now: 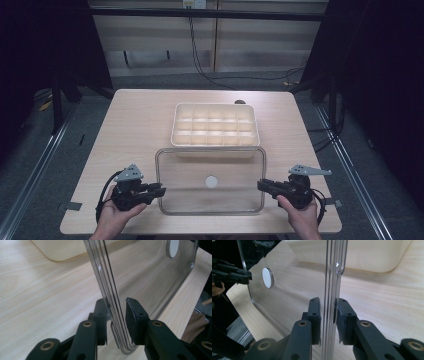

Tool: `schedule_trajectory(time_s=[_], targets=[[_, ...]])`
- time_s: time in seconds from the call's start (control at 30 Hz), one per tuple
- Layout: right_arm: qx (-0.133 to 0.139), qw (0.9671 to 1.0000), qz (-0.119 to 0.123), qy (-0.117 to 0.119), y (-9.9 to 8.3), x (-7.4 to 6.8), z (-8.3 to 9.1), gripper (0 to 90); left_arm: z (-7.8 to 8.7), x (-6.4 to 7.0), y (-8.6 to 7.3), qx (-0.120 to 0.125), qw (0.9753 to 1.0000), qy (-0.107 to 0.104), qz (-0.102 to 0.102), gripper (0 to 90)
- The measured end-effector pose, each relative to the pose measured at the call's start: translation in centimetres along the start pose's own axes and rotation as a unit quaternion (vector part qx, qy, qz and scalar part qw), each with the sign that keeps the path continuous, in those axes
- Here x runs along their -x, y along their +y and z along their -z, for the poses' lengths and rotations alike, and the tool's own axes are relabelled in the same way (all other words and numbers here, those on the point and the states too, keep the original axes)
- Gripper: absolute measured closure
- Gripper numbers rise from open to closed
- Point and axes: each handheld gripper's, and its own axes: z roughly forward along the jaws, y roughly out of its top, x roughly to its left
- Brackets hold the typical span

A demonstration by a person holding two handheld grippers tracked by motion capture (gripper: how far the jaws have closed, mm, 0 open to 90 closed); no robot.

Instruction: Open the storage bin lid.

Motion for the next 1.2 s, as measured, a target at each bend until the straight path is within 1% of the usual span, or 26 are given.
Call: schedule_trajectory(time_s=[0.1, 0.17, 0.37, 0.43, 0.57, 0.7, 0.8, 0.87, 0.93, 1.07, 1.2], targets=[[-0.009, 1.0, 0.0, -0.003, -0.5, 0.3, -0.2, 74.9, 0.0, 0.1, 0.0, 0.001, 1.0, -0.007, -0.001, 70.3], [-0.012, 0.9999, -0.001, -0.003, -0.6, 0.4, -0.4, 74.6, 0.0, 0.1, 0.0, 0.001, 1.0, -0.006, -0.002, 70.5], [-0.021, 0.9998, -0.003, 0.0, -0.9, 0.4, -0.8, 72.9, -0.2, -0.2, -0.3, -0.007, 0.9999, -0.009, 0.002, 67.5], [-0.024, 0.9997, -0.003, 0.0, -0.9, 0.4, -0.9, 72.6, -0.3, -0.4, -0.4, -0.008, 0.9999, -0.012, 0.003, 66.9], [-0.03, 0.9995, 0.001, -0.003, -1.0, 0.5, -1.4, 70.7, -0.7, -0.6, -0.5, -0.015, 0.9998, -0.01, 0.005, 64.1], [-0.035, 0.9994, -0.004, -0.003, -1.0, 0.7, -1.7, 69.7, -0.9, -0.8, -0.5, -0.019, 0.9996, -0.016, 0.009, 63.0], [-0.037, 0.9993, -0.002, -0.003, -1.0, 0.8, -1.9, 68.9, -1.0, -0.9, -0.5, -0.024, 0.9995, -0.02, 0.011, 62.7], [-0.039, 0.9992, -0.006, -0.005, -1.1, 0.9, -2.0, 67.8, -1.1, -0.9, -0.6, -0.027, 0.9994, -0.021, 0.011, 61.9], [-0.043, 0.999, -0.003, -0.01, -1.1, 0.9, -2.2, 66.1, -1.3, -0.9, -0.5, -0.031, 0.9993, -0.02, 0.012, 61.0], [-0.048, 0.9987, -0.008, -0.014, -1.1, 1.2, -2.4, 65.0, -1.7, -1.0, -0.4, -0.036, 0.999, -0.024, 0.013, 59.8], [-0.054, 0.9983, -0.01, -0.019, -1.2, 1.3, -2.6, 63.1, -1.9, -1.1, -0.4, -0.042, 0.9988, -0.022, 0.011, 58.8]])
